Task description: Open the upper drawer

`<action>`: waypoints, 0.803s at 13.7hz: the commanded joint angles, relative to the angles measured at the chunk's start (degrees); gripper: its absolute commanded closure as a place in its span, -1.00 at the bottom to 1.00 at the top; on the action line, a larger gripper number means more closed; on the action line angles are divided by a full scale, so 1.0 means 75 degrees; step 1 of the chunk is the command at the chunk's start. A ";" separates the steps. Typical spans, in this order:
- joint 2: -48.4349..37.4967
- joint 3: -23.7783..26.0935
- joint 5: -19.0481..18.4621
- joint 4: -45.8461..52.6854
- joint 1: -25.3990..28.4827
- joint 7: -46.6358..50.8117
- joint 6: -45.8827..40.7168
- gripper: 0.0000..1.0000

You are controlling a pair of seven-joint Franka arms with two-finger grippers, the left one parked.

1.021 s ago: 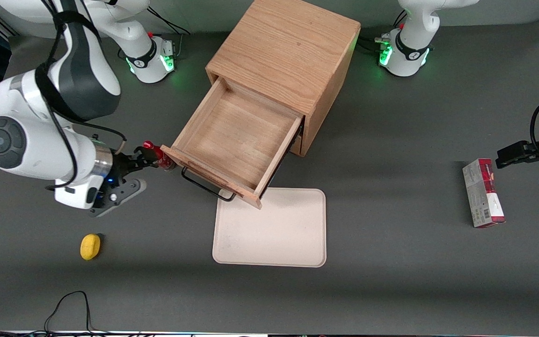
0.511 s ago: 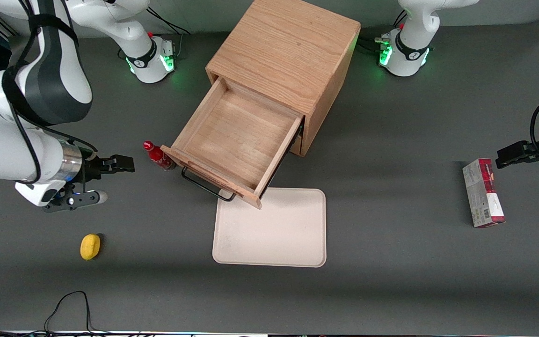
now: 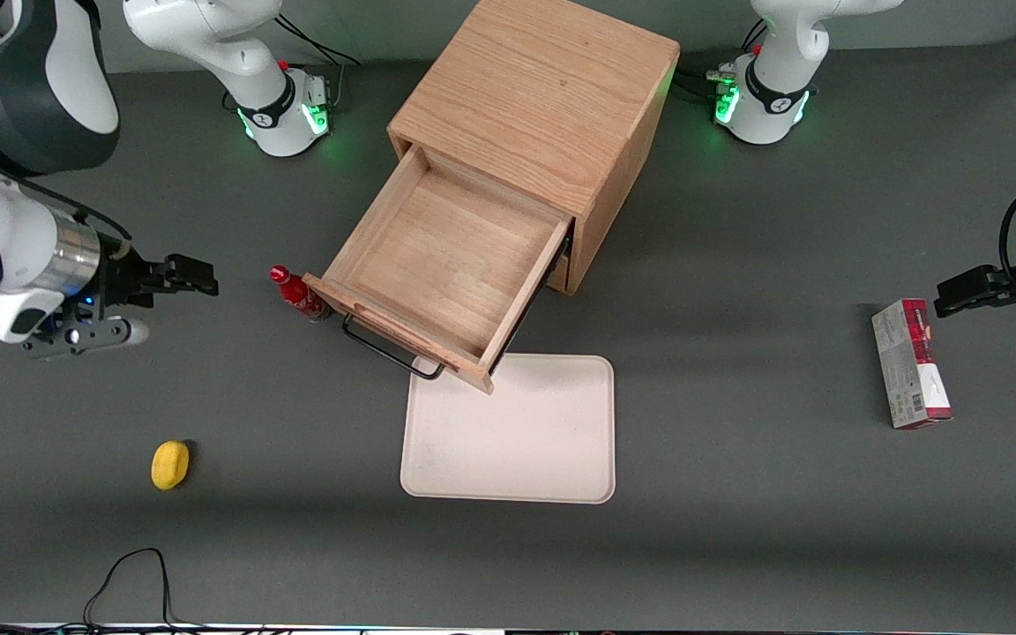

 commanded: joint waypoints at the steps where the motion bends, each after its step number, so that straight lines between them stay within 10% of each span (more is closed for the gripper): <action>1: -0.1251 0.0004 -0.0276 -0.1536 0.0129 0.0234 0.0678 -1.00; 11: -0.2672 0.1645 -0.0511 -0.2794 -0.1933 0.0071 0.0879 -1.00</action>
